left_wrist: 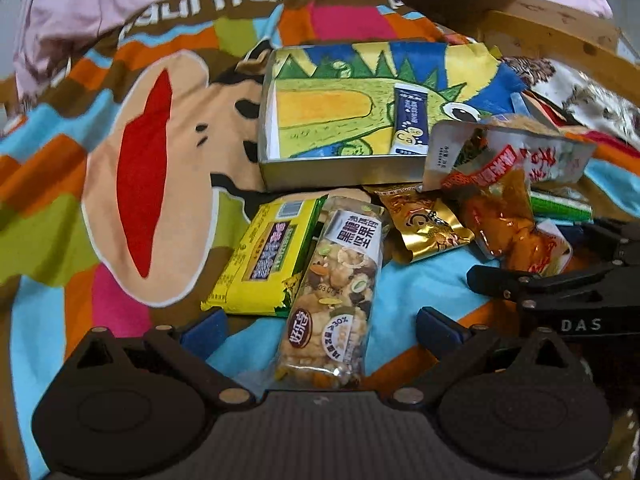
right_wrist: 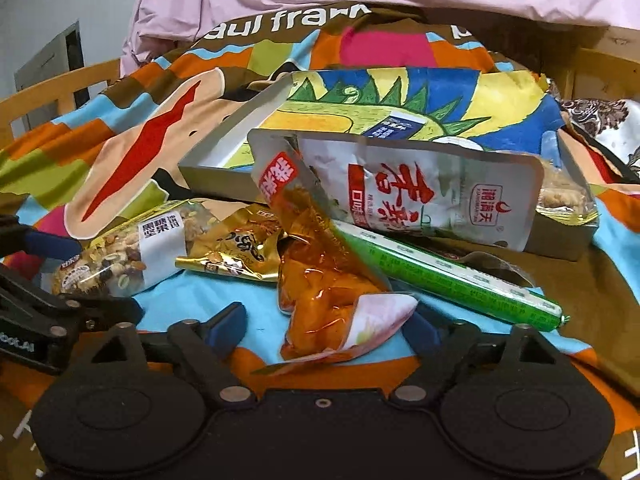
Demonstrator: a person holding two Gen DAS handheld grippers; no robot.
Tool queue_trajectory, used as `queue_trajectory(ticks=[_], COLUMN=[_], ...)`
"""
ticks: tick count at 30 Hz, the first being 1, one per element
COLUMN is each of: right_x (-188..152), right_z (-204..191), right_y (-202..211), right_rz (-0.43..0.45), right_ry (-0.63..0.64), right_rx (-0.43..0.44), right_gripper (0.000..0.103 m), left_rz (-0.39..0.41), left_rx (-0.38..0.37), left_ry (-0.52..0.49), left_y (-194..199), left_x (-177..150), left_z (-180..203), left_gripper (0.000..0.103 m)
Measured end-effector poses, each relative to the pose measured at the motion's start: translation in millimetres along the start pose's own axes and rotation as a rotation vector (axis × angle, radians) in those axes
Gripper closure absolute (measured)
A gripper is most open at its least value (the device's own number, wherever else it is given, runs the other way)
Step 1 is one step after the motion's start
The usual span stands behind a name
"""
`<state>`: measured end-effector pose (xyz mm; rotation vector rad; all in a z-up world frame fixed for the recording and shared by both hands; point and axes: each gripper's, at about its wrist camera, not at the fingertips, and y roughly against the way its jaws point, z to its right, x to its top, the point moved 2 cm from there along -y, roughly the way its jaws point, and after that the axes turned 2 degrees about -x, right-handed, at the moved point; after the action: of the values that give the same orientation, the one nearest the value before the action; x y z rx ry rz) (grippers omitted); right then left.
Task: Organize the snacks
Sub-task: 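Grasp the clear nut bar with the left tool while the right grasps the orange pouch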
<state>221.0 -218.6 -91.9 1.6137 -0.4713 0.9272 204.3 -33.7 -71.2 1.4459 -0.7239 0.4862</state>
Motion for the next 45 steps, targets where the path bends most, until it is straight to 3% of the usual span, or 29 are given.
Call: queue_trajectory(ticks=[4,8,10,16,20,25,27,29,31,32,35,45], right_x=[-2.5,-4.1,-4.2,-5.0,-3.8,-3.2,-3.5,-3.5,-2.9,-2.7,-4.2,-17.4], right_z=[-3.3,-5.2,-4.9,-4.4,-5.1,-7.2,-6.5,-3.8,0.5,0.8,-0.6,3.8], right_y=[-0.3,0.3,0.2,0.7,-2.0,-4.5,-3.2,-1.1,1.0,2.5,9.7,56.3], right_rz=[0.010,0.015,0.015,0.020,0.006,0.000,0.009,0.019,0.017,0.014,0.007,0.006], right_ry=[0.023,0.035,0.032,0.027,0.029,0.041,0.037,0.021,-0.001,-0.001,0.008,-0.030], right_rx=[-0.041,-0.050,-0.048,-0.042,-0.008,-0.007,-0.020,-0.033,-0.032,-0.029,-0.023,0.030], right_gripper=[0.028,0.028,0.028,0.028,0.018,0.015,0.019,0.031,0.036,0.038,0.042,0.042], left_rz=[0.019,0.015,0.024,0.067,0.069,0.045,0.038,0.042,0.046,0.044,0.038,-0.014], left_rx=[-0.006,0.004,0.011,-0.071,-0.097,-0.105,-0.107,-0.100,-0.075,-0.062,-0.047,-0.056], left_ry=[-0.032,-0.024,-0.020,-0.061,-0.073,-0.074,-0.068,-0.064,-0.064,-0.066,-0.050,0.075], left_y=[5.4,5.8,8.7,17.0,13.0,-3.4,-9.0,-10.5,-9.9,-9.7,-5.6,25.5], left_x=[-0.5,-2.8,-3.8,-6.1,-1.3,7.6,11.6,12.2,10.2,9.1,7.3,-6.7], left_z=[4.8,5.2,5.2,11.6,14.3,9.7,8.9,9.8,11.5,12.6,14.3,21.9], left_gripper=[0.001,0.002,0.006,0.020,0.025,0.034,0.037,0.042,0.052,0.062,0.062,0.063])
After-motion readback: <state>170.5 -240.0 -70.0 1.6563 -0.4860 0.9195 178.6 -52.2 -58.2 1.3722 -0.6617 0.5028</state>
